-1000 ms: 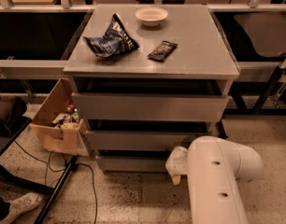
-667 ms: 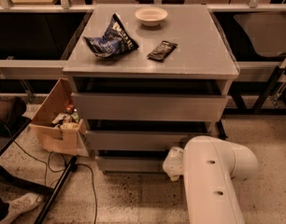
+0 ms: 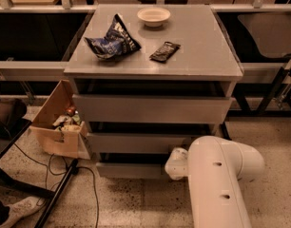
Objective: Open bottom drawer
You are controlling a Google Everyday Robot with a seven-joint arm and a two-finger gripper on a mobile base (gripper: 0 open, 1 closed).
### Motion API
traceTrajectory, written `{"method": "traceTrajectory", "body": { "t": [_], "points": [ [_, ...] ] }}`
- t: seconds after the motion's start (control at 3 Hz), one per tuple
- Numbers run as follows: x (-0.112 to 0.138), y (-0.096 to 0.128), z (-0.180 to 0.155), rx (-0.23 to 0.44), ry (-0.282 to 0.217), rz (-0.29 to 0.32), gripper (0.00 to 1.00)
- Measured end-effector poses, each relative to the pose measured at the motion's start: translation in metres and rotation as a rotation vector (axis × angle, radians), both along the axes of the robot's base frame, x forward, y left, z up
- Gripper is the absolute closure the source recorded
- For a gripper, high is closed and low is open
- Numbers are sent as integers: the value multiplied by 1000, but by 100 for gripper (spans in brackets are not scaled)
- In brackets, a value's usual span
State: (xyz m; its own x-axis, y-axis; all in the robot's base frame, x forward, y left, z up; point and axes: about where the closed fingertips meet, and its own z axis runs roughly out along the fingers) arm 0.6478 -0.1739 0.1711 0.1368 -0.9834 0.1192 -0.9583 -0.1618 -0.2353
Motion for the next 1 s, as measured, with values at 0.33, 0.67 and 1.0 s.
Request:
{"method": "traceTrajectory", "body": {
  "t": [0.33,0.67,1.0],
  "points": [
    [0,0,8,0,0,0,100],
    [0,0,15,0,0,0,100],
    [0,0,17,0,0,-1,100]
  ]
}}
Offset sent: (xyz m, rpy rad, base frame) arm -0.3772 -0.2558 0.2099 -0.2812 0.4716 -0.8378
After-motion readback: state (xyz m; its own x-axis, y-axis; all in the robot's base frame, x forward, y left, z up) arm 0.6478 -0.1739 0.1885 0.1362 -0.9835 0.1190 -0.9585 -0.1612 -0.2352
